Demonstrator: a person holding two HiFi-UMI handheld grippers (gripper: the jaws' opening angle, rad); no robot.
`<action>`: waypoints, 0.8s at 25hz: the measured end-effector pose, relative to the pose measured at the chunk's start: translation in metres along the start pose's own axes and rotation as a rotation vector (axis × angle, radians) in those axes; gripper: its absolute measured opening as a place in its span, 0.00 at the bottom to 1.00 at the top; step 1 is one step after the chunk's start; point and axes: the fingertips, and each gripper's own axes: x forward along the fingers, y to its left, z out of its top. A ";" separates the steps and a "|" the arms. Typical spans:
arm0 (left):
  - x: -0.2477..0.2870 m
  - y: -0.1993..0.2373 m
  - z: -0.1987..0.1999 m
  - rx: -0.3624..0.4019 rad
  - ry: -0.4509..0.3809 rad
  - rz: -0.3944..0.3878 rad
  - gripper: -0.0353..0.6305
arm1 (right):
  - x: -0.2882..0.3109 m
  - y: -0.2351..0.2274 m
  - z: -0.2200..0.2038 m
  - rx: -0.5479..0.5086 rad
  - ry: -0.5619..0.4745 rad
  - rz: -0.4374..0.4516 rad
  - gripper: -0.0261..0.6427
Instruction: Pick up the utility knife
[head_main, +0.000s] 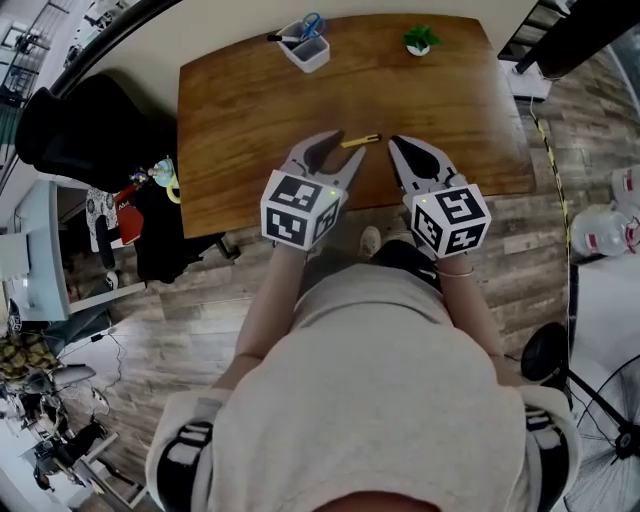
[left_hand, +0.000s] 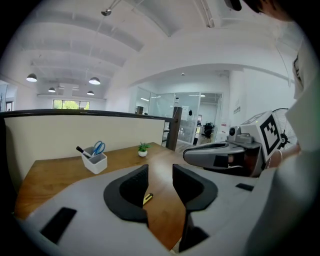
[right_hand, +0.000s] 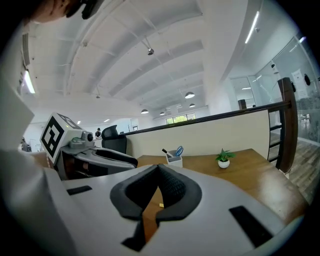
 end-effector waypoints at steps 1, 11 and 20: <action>0.005 0.000 0.001 0.002 0.004 0.000 0.30 | 0.002 -0.006 0.001 0.001 0.000 0.001 0.05; 0.034 -0.001 0.008 0.044 0.037 -0.026 0.30 | 0.010 -0.024 -0.004 0.028 0.008 0.013 0.05; 0.058 0.004 0.009 0.093 0.084 -0.110 0.30 | 0.014 -0.040 -0.002 0.057 -0.001 -0.066 0.05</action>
